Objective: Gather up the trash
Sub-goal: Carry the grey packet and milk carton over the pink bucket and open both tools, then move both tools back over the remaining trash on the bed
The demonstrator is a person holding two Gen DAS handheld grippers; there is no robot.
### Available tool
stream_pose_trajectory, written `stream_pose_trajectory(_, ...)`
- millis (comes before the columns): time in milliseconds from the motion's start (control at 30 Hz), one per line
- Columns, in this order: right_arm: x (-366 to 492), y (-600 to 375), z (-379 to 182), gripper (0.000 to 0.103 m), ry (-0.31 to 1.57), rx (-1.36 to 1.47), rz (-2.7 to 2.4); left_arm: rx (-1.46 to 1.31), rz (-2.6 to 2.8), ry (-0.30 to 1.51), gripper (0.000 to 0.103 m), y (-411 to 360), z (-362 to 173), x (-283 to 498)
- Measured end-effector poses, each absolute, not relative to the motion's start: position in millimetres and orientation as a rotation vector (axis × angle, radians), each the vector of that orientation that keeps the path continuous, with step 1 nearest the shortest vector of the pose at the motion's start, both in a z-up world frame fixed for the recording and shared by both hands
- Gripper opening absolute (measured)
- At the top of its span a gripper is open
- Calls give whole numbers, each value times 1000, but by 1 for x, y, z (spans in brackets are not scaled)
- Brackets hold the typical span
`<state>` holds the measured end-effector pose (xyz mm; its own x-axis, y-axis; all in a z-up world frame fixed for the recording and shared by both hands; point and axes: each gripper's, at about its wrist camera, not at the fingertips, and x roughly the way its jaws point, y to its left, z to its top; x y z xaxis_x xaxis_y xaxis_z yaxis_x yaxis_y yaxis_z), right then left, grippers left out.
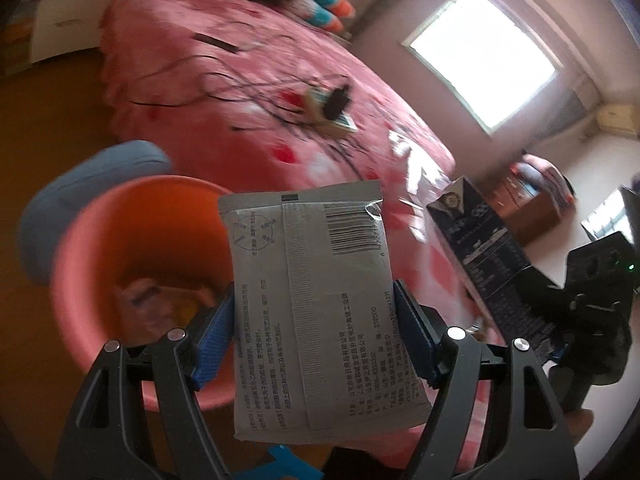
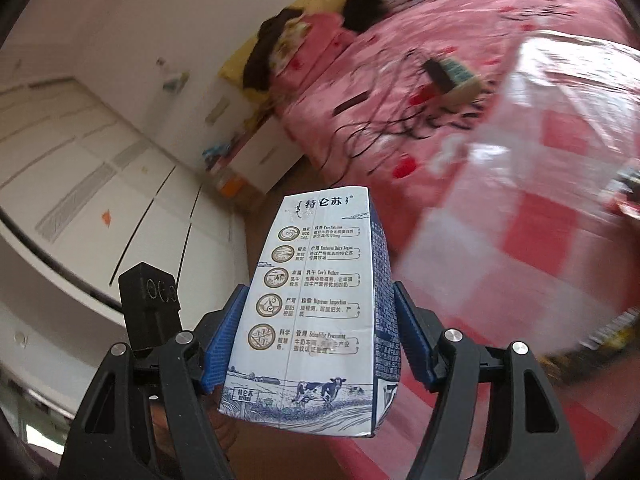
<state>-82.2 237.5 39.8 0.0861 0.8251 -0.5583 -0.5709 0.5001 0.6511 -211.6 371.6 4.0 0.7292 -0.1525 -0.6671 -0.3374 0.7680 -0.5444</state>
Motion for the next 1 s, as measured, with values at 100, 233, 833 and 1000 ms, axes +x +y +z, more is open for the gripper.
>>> stream_pose_trajectory(100, -79, 275, 36, 72, 1066, 265, 1087, -721, 172, 752, 75, 393, -4, -222)
stream_pose_trajectory(233, -75, 302, 15, 93, 1140, 300, 1069, -695, 282, 781, 80, 412, -19, -227)
stream_pose_trajectory(833, -112, 223, 18, 93, 999, 150, 904, -626, 319, 789, 86, 397, -25, -230)
stream_pose_trajectory(1000, -120, 195, 20, 93, 943, 127, 856, -618, 254, 787, 86, 377, -16, -221)
